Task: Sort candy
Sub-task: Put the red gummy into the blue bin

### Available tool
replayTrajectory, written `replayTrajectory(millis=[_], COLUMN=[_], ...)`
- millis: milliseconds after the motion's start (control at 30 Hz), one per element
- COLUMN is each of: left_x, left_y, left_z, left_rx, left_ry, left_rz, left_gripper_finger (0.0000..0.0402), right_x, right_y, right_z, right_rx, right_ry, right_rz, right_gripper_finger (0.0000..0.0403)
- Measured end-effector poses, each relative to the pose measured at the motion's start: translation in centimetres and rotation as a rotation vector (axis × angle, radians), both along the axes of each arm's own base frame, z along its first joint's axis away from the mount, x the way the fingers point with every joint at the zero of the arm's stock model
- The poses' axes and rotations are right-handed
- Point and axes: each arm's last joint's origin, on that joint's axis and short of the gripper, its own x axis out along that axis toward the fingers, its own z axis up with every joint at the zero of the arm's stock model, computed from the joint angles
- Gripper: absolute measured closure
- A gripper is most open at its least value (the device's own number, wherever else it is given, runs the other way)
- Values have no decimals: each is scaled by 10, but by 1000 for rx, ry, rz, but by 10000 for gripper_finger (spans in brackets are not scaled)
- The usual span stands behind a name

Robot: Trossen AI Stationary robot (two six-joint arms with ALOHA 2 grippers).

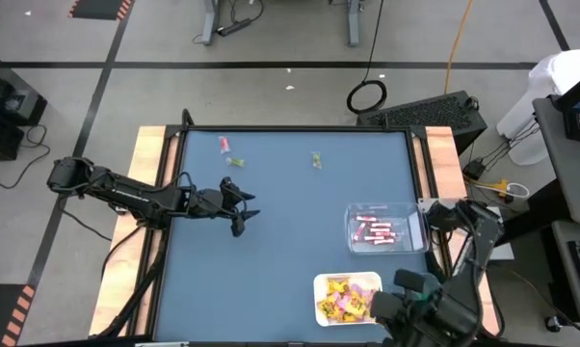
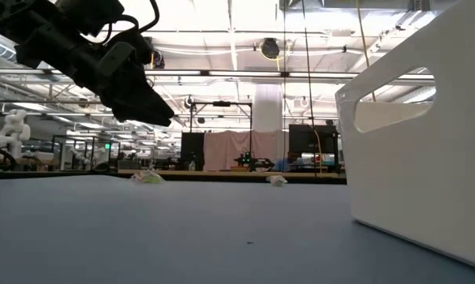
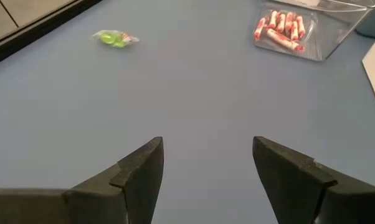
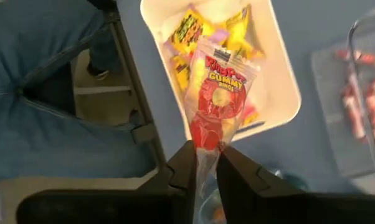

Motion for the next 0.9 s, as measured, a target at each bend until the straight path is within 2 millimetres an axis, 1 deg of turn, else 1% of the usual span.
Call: replayTrajectory(millis=[100, 167, 233, 400, 600, 767, 900], left_x=[0, 0, 0, 0, 0, 0, 0], left_y=[0, 0, 0, 0, 0, 0, 0], left_z=[0, 0, 0, 0, 0, 0, 0], left_rx=[0, 0, 0, 0, 0, 0, 1], left_ry=[0, 0, 0, 2, 2, 2, 2], left_rz=[0, 0, 0, 0, 0, 0, 0], left_gripper_finger=[152, 152, 152, 152, 152, 152, 152], right_x=[-7, -11, -15, -24, -41, -55, -64], right_y=[5, 7, 9, 8, -5, -14, -14], right_z=[-2, -9, -19, -56, -94, -116, -126], right_rx=[24, 22, 14, -28, -103, -163, -186], right_ry=[23, 65, 125, 343, 552, 677, 716], right_rz=[-42, -68, -66, -115, -189, -221, -210], right_gripper_finger=[353, 353, 353, 353, 353, 353, 352])
